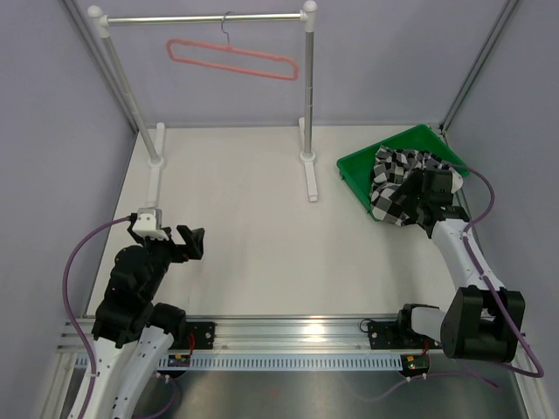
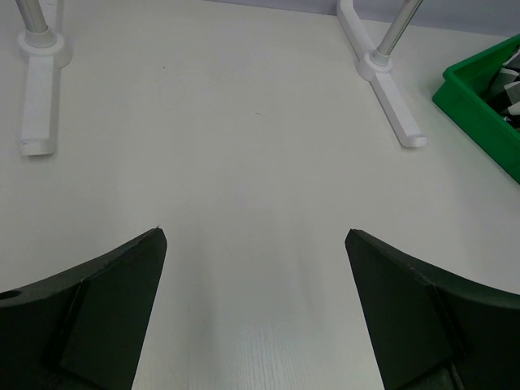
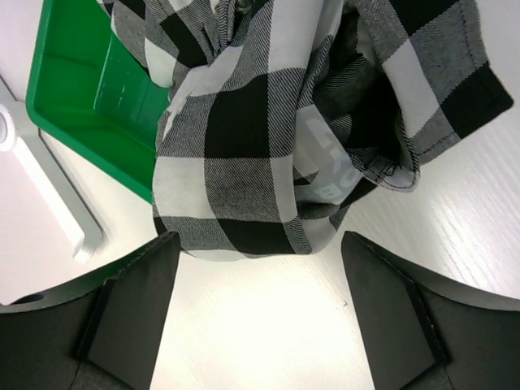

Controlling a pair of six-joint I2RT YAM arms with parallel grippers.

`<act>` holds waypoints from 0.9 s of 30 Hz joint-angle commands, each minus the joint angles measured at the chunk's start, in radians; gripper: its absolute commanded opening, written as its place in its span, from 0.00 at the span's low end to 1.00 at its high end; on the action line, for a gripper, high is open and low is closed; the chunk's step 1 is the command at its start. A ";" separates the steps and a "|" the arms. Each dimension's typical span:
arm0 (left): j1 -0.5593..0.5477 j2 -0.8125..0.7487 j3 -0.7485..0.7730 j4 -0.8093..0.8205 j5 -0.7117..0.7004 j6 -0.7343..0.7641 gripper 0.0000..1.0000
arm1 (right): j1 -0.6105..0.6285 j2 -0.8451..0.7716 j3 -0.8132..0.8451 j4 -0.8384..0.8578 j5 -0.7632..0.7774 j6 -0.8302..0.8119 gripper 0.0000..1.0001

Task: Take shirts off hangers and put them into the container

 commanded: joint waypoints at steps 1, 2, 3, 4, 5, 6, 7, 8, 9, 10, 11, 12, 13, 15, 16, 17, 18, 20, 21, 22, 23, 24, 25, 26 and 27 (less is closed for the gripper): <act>-0.006 -0.013 0.001 0.033 0.011 -0.013 0.99 | -0.004 -0.020 -0.049 0.171 -0.046 0.048 0.90; -0.008 -0.010 0.001 0.033 0.011 -0.013 0.99 | -0.006 -0.010 -0.072 0.189 -0.049 0.054 0.90; -0.008 -0.010 0.001 0.033 0.012 -0.013 0.99 | -0.008 0.012 -0.083 0.230 -0.058 0.054 0.90; -0.008 -0.010 0.001 0.032 0.012 -0.013 0.99 | -0.009 0.023 -0.089 0.251 -0.063 0.055 0.90; -0.009 -0.010 0.001 0.033 0.011 -0.013 0.99 | -0.015 0.037 -0.103 0.267 -0.069 0.054 0.89; -0.008 -0.010 0.001 0.033 0.011 -0.013 0.99 | -0.020 0.063 -0.109 0.300 -0.078 0.054 0.89; -0.008 -0.010 0.001 0.032 0.009 -0.014 0.99 | -0.023 0.074 -0.113 0.310 -0.083 0.055 0.88; -0.008 -0.009 0.001 0.032 0.009 -0.013 0.99 | -0.029 0.085 -0.116 0.326 -0.084 0.055 0.85; -0.008 -0.009 0.001 0.032 0.009 -0.013 0.99 | -0.031 0.098 -0.116 0.329 -0.084 0.052 0.83; -0.008 -0.007 0.001 0.032 0.009 -0.013 0.99 | -0.031 0.103 -0.116 0.334 -0.078 0.049 0.77; -0.008 -0.007 0.001 0.032 0.009 -0.013 0.99 | -0.031 0.103 -0.115 0.334 -0.078 0.046 0.77; -0.008 -0.007 0.001 0.032 0.011 -0.013 0.99 | -0.031 0.100 -0.112 0.326 -0.069 0.042 0.69; -0.008 -0.005 0.001 0.032 0.009 -0.013 0.99 | -0.031 0.097 -0.107 0.320 -0.065 0.040 0.66; -0.008 -0.004 -0.001 0.033 0.012 -0.013 0.99 | -0.031 0.085 -0.081 0.288 -0.045 0.026 0.58; -0.008 -0.004 -0.001 0.035 0.014 -0.013 0.99 | -0.031 0.079 -0.068 0.274 -0.039 0.019 0.51; -0.008 -0.002 -0.001 0.033 0.012 -0.014 0.99 | -0.031 0.073 -0.039 0.259 -0.031 0.005 0.46; -0.008 -0.001 -0.001 0.033 0.012 -0.013 0.99 | -0.031 0.065 -0.020 0.224 -0.011 -0.004 0.42; -0.008 0.001 -0.001 0.032 0.014 -0.013 0.99 | -0.031 0.060 0.041 0.176 0.017 -0.024 0.24; -0.008 0.001 -0.001 0.033 0.012 -0.013 0.99 | -0.031 0.063 0.064 0.162 0.026 -0.029 0.19; -0.008 0.004 -0.001 0.035 0.012 -0.013 0.99 | -0.031 0.068 0.087 0.151 0.031 -0.034 0.10; -0.009 0.004 -0.001 0.035 0.012 -0.013 0.99 | -0.031 0.074 0.135 0.137 0.037 -0.035 0.06; -0.008 0.005 -0.001 0.035 0.012 -0.013 0.99 | -0.031 0.094 0.159 0.130 0.035 -0.035 0.04; -0.008 0.008 -0.001 0.035 0.012 -0.013 0.99 | -0.031 0.106 0.184 0.127 0.034 -0.035 0.02; -0.008 0.010 -0.001 0.033 0.012 -0.013 0.99 | -0.032 0.120 0.237 0.122 0.032 -0.038 0.01; -0.008 0.011 -0.001 0.033 0.011 -0.013 0.99 | -0.031 0.157 0.270 0.108 0.031 -0.041 0.00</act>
